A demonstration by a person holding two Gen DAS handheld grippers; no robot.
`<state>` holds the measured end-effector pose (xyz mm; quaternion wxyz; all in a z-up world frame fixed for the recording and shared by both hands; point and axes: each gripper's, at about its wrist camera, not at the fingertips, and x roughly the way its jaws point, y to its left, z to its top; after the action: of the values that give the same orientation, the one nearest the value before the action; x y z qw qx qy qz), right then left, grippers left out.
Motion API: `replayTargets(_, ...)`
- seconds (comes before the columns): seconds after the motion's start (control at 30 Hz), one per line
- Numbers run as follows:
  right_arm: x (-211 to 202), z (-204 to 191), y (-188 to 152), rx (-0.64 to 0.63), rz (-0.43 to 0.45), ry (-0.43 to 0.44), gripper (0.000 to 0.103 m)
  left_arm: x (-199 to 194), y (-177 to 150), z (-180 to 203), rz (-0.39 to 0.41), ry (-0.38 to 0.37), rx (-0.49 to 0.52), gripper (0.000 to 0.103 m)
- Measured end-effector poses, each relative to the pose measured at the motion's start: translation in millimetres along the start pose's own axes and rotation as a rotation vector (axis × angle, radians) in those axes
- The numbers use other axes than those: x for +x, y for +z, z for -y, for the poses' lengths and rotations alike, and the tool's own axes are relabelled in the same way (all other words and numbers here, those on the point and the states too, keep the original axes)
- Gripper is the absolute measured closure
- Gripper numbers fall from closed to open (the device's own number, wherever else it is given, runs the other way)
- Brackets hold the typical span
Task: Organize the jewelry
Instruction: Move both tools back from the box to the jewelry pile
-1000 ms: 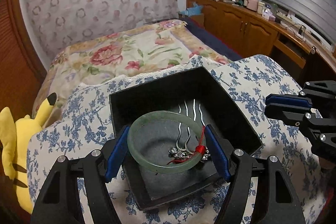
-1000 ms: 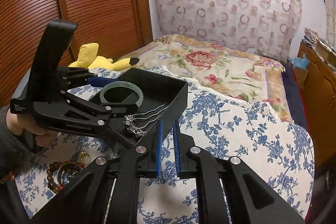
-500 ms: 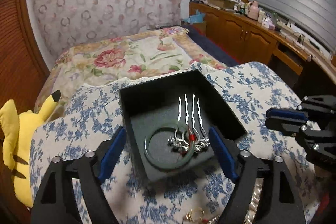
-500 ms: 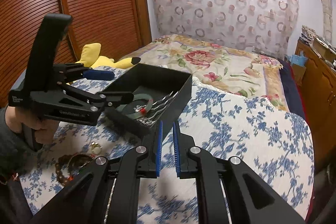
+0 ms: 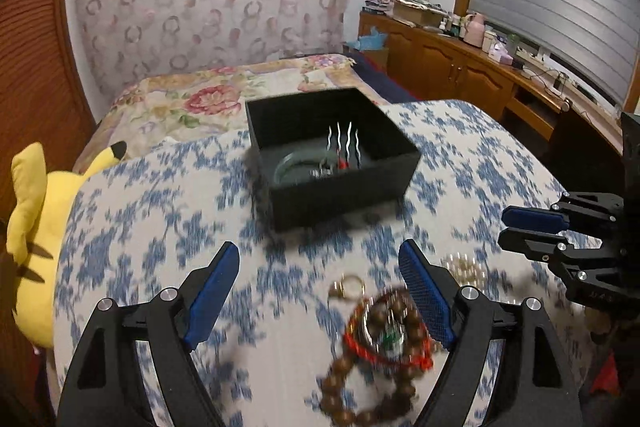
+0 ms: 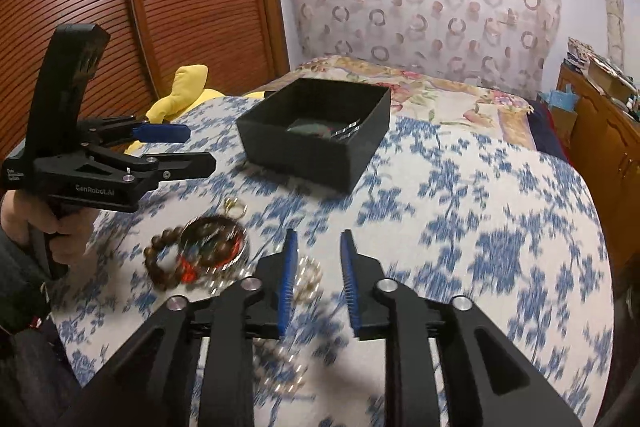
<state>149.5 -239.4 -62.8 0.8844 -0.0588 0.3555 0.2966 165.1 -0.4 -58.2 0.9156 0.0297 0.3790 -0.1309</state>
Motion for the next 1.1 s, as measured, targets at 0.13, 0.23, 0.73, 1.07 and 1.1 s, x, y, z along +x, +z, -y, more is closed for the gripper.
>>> replayTargets(0.13, -6.9, -7.0, -17.2, 0.010, -0.005, -0.006, 0.077, -5.2, -19.5, 4.1, -0.008, -0.007, -0.011, 0.023)
replayTargets(0.23, -10.2, -11.8, -28.2, 0.005, -0.021, -0.016, 0.069, -7.6, -28.8, 9.0, -0.013, -0.019, -0.015, 0.018)
replayTargets(0.73, -25.7, -16.8, -63.0, 0.022, -0.058, -0.030, 0.053, 4.7, -37.5, 48.8, -0.070, -0.055, 0.050, 0.015)
replayTargets(1.07, -31.4, -20.5, -67.6, 0.007, -0.014, -0.049, 0.053, 29.3, -36.4, 56.8, -0.134, -0.012, 0.077, 0.026)
replayTargets(1.1, -31.9, -20.9, -67.9, 0.008, -0.014, -0.047, 0.053, 30.5, -36.3, 56.7, -0.138, -0.010, 0.078, 0.026)
